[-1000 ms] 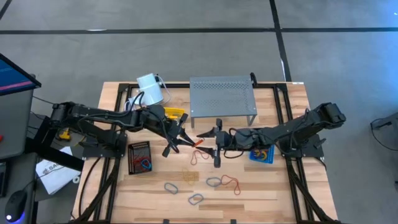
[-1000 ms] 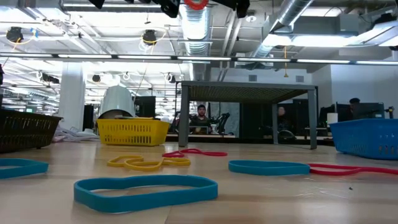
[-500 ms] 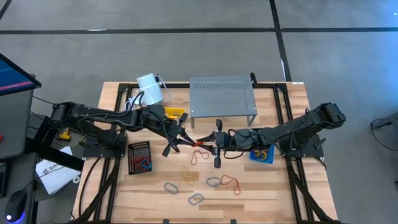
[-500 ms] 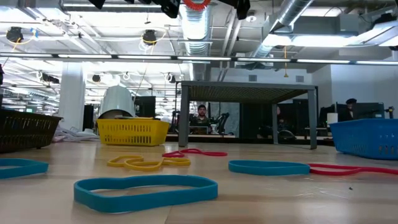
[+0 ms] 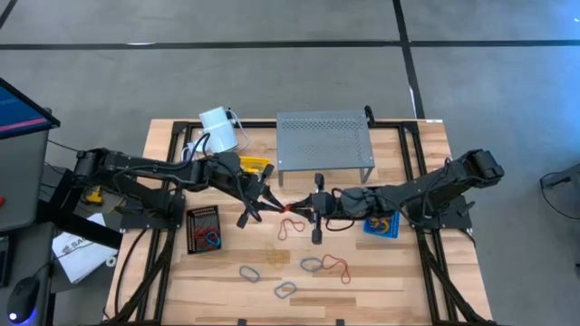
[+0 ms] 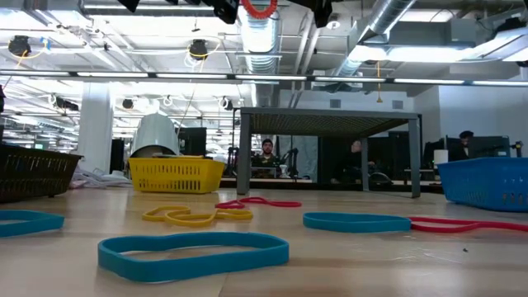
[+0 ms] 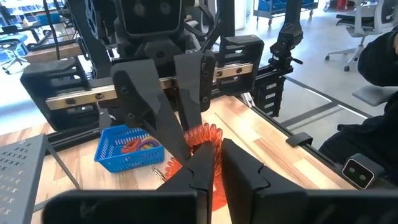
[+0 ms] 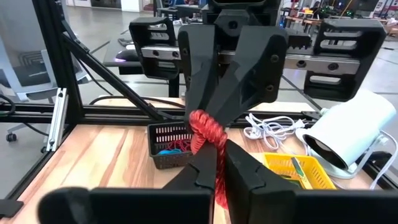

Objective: Pick & Place Office Desk Supplies
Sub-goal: Put the orange spring keychain into the blue bin

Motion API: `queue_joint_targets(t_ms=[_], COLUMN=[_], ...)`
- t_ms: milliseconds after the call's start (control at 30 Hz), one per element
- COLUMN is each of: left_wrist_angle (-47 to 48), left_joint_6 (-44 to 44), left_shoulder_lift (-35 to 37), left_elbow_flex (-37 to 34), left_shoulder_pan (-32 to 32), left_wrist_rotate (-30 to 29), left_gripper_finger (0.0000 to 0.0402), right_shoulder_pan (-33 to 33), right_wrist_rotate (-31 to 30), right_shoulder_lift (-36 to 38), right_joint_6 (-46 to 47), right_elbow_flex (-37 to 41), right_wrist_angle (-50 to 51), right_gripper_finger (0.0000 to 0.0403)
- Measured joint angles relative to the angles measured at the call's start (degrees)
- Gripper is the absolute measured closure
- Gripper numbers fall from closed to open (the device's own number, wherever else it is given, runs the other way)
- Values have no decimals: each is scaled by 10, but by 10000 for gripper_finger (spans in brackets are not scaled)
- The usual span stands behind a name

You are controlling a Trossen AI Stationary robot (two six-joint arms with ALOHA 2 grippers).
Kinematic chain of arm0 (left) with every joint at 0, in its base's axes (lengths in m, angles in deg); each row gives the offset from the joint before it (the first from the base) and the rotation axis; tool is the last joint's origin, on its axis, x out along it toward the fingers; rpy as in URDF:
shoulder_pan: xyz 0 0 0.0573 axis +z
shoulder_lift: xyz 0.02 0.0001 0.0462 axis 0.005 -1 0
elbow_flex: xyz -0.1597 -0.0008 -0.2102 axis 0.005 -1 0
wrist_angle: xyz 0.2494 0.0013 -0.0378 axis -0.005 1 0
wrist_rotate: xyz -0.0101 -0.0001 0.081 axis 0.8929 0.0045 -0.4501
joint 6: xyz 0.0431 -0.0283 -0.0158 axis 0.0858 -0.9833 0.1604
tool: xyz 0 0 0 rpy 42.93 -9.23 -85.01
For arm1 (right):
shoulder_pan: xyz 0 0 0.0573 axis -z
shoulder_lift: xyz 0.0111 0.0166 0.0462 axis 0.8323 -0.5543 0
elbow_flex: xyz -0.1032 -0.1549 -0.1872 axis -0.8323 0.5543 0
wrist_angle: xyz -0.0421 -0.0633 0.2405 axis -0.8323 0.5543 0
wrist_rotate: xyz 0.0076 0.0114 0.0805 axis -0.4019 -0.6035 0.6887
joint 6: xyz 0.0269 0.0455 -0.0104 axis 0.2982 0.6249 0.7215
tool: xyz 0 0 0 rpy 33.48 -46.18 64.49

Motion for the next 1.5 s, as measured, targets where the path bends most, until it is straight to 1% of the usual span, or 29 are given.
queue_joint_targets(t_ms=[133,367,633,733,867,1000,1133,1233,1367,1500], left_wrist_angle=[-7,-10,-10,-11,12,58,132,179,221,215], left_joint_6=[-18,-19,-20,-19,-19,-19,-27,-44,-63,-70], left_shoulder_lift=[0,0,5,16,44,83,118,129,130,129], left_elbow_flex=[0,0,0,1,0,1,0,0,-3,-29], left_shoulder_pan=[0,0,0,0,0,0,0,3,14,23], left_wrist_rotate=[-13,-14,-18,-33,-52,-73,-119,-161,-174,-174], left_gripper_finger=[365,333,307,293,270,252,236,225,210,197], right_shoulder_pan=[0,0,-1,-1,-1,-1,-2,-13,-40,-81], right_wrist_rotate=[0,-2,-4,-24,-73,-101,-131,-151,-174,-176], right_shoulder_lift=[0,8,45,65,101,149,207,247,285,295], right_joint_6=[1,1,1,1,23,98,204,292,425,557], right_elbow_flex=[0,0,0,0,0,0,0,0,0,0], right_wrist_angle=[0,6,45,69,156,289,451,568,716,829], right_gripper_finger=[398,398,398,398,398,398,398,398,398,398])
